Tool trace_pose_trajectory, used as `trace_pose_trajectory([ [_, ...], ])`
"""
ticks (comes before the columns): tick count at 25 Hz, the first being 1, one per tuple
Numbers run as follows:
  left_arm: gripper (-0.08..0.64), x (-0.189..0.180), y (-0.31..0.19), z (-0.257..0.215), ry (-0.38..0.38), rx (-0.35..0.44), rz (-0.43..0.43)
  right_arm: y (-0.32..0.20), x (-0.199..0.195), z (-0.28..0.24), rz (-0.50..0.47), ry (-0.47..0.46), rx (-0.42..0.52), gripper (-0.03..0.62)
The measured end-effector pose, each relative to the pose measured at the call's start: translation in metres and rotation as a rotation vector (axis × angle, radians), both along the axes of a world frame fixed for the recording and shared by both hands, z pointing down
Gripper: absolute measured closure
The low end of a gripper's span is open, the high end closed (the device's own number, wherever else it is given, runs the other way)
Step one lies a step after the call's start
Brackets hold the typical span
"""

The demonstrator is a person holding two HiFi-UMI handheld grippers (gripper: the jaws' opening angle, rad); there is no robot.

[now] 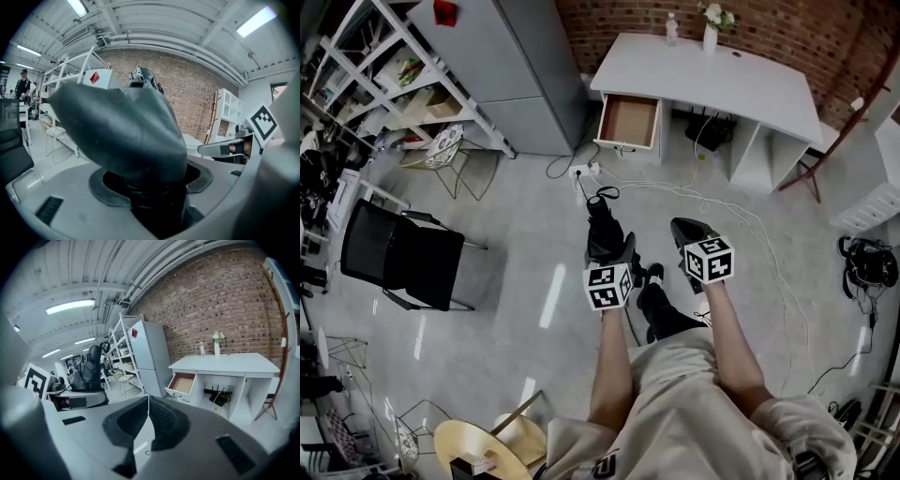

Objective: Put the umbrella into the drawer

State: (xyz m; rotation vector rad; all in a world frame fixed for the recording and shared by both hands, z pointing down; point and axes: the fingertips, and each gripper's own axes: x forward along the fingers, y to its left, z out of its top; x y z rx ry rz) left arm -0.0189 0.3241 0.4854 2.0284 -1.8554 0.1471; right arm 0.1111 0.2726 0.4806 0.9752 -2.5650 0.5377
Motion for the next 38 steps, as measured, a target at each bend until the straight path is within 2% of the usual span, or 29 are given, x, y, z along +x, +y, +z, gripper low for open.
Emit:
trace_pose_trajectory([
  [4, 0.29, -0.015, -0.029, 0.001, -0.023, -0.011, 0.02, -0.036, -0.016, -0.003, 0.012, -0.029, -0.013, 0.523],
  [14, 0.29, -0.081, -0.101, -0.006, -0.042, -0.033, -0.015, -0.12, -0.082, -0.015, -0.02, -0.071, -0.03, 0.523],
  [18, 0.29, -0.099, -0.13, -0.013, -0.076, -0.043, -0.003, -0.156, -0.103, -0.023, -0.011, -0.098, -0.037, 0.523],
  [24, 0.29, -0.123, -0.173, -0.025, -0.117, -0.017, 0.008, -0.202, -0.127, -0.023, 0.003, -0.105, -0.044, 0.523],
  [28, 0.29, -0.132, -0.203, -0.024, -0.114, -0.002, 0.007, -0.234, -0.131, -0.023, 0.025, -0.117, -0.055, 0.523],
  [31, 0.29, -0.135, -0.227, -0.018, -0.1, 0.018, -0.006, -0.253, -0.126, -0.018, 0.016, -0.087, -0.042, 0.523],
  [35, 0.29, -0.13, -0.242, -0.003, -0.059, 0.004, -0.002, -0.268, -0.109, -0.002, 0.024, -0.036, -0.056, 0.523],
  [38, 0.29, -0.128, -0.252, -0.004, -0.066, -0.002, 0.007, -0.278, -0.094, -0.001, 0.056, -0.041, -0.073, 0.523],
])
